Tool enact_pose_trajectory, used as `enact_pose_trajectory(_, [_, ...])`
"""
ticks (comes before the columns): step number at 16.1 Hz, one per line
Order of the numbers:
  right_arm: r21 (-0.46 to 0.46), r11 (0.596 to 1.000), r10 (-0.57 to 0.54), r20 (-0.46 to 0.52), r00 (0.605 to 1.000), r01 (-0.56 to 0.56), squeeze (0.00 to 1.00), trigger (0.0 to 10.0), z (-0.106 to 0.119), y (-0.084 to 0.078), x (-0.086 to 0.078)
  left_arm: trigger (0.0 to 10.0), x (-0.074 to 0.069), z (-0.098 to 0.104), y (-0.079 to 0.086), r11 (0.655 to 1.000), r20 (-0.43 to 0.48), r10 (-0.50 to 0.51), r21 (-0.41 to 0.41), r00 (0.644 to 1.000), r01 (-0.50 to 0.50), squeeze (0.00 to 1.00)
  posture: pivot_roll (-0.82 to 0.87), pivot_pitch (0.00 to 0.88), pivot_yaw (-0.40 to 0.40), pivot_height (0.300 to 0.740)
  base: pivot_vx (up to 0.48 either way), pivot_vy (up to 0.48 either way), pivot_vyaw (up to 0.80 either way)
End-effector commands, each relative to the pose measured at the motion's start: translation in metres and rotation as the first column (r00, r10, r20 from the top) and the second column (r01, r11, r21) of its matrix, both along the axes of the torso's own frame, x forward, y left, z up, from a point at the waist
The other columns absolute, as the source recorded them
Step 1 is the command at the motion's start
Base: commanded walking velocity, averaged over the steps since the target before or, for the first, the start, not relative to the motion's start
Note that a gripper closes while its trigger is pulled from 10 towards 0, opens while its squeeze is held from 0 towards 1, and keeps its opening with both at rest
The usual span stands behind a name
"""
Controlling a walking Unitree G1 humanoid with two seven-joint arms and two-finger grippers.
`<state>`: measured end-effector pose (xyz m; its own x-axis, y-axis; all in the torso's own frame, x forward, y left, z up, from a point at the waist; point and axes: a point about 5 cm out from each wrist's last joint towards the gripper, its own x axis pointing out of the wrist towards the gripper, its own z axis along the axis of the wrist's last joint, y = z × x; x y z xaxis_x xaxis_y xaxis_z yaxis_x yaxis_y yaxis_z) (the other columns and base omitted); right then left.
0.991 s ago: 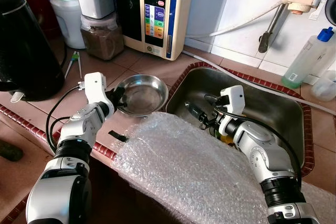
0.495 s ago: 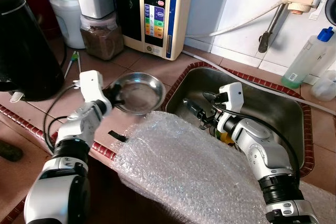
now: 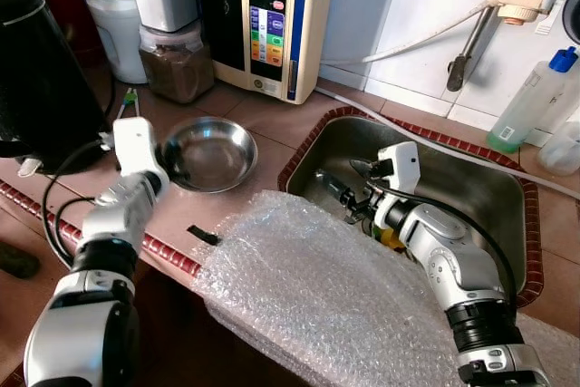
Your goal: Kitchen organization
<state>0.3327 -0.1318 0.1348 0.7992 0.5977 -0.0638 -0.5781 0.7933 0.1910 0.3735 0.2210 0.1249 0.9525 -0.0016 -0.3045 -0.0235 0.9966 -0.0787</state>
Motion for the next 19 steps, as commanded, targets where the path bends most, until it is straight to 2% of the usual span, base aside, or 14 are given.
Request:
enact_pose_trajectory(1, [-0.010, 1.000, -0.012, 0.007, 1.000, 0.013, 0.00, 10.0, 0.002, -0.003, 0.002, 10.0, -0.003, -0.009, -0.003, 0.999, -0.045, -0.012, 0.051, 0.999, 0.014, 1.00, -0.02, 0.000, -0.043, 0.740, 0.000, 0.000, 0.00])
enact_pose_trajectory(4, [-0.013, 1.000, -0.016, 0.007, 1.000, 0.016, 0.00, 10.0, 0.002, -0.004, 0.002, 10.0, -0.005, -0.016, 0.003, 0.990, -0.089, 0.021, 0.137, 0.996, -0.008, 1.00, -0.02, 0.000, -0.042, 0.740, 0.000, 0.000, 0.00])
enact_pose_trajectory(5, [-0.001, 1.000, 0.005, 0.010, 1.000, -0.005, 0.00, 10.0, 0.004, -0.003, 0.001, 10.0, -0.005, -0.016, 0.003, 0.993, -0.092, 0.016, 0.122, 0.996, -0.004, 0.63, -0.02, 0.000, -0.042, 0.740, 0.000, 0.000, 0.00])
enact_pose_trajectory(6, [0.006, 1.000, 0.020, 0.009, 1.000, -0.020, 0.00, 10.0, 0.004, -0.002, 0.000, 10.0, -0.005, -0.016, 0.002, 0.995, -0.089, 0.014, 0.100, 0.996, -0.005, 0.51, -0.02, 0.000, -0.042, 0.740, 0.000, 0.000, 0.00])
enact_pose_trajectory(7, [0.007, 0.998, 0.056, 0.015, 0.998, -0.057, 0.00, 10.0, 0.005, -0.001, -0.003, 10.0, -0.004, -0.013, 0.000, 0.996, -0.083, -0.007, 0.090, 0.996, 0.015, 0.00, -0.02, 0.000, -0.041, 0.740, 0.000, 0.000, 0.00])
enact_pose_trajectory(9, [0.021, 0.995, 0.092, 0.027, 0.995, -0.093, 0.00, 10.0, 0.008, 0.001, -0.006, 10.0, -0.002, -0.010, -0.002, 0.996, -0.083, -0.027, 0.085, 0.996, 0.034, 0.00, -0.03, 0.000, -0.040, 0.740, 0.000, 0.000, 0.00])
enact_pose_trajectory(10, [0.017, 0.995, 0.099, 0.032, 0.995, -0.100, 0.00, 10.0, 0.009, 0.002, -0.006, 6.4, -0.001, -0.009, -0.003, 0.995, -0.081, -0.039, 0.086, 0.996, 0.046, 0.00, -0.03, 0.000, -0.038, 0.740, 0.000, 0.000, 0.00])
enact_pose_trajectory(11, [0.012, 0.996, 0.091, 0.034, 0.995, -0.092, 0.00, 10.0, 0.009, 0.001, -0.006, 0.5, -0.001, -0.007, -0.003, 0.995, -0.076, -0.047, 0.085, 0.996, 0.054, 0.00, -0.03, 0.000, -0.038, 0.740, 0.000, 0.000, 0.00])
enact_pose_trajectory(12, [0.009, 0.997, 0.080, 0.032, 0.996, -0.080, 0.00, 10.0, 0.009, 0.000, -0.005, 0.0, 0.000, -0.004, -0.002, 0.990, -0.056, -0.046, 0.129, 0.997, 0.053, 0.00, -0.03, 0.000, -0.037, 0.740, 0.000, 0.000, 0.00])
enact_pose_trajectory(13, [0.009, 0.997, 0.076, 0.031, 0.997, -0.077, 0.00, 10.0, 0.008, -0.001, -0.005, 0.0, 0.001, -0.001, 0.000, 0.983, -0.037, -0.042, 0.179, 0.998, 0.048, 0.00, -0.03, 0.000, -0.037, 0.740, 0.000, 0.000, 0.00])
enact_pose_trajectory(17, [0.009, 0.997, 0.073, 0.027, 0.997, -0.073, 0.00, 10.0, 0.008, 0.000, -0.004, 0.0, 0.002, 0.004, 0.003, 0.966, -0.017, -0.052, 0.252, 0.999, 0.055, 0.00, -0.03, 0.000, -0.036, 0.740, 0.000, 0.000, 0.00])
enact_pose_trajectory(19, [0.010, 0.997, 0.071, 0.028, 0.997, -0.071, 0.00, 10.0, 0.008, 0.000, -0.004, 0.0, 0.002, 0.004, 0.003, 0.970, -0.016, -0.050, 0.239, 0.999, 0.052, 0.00, -0.03, 0.000, -0.035, 0.740, 0.000, 0.000, 0.00])
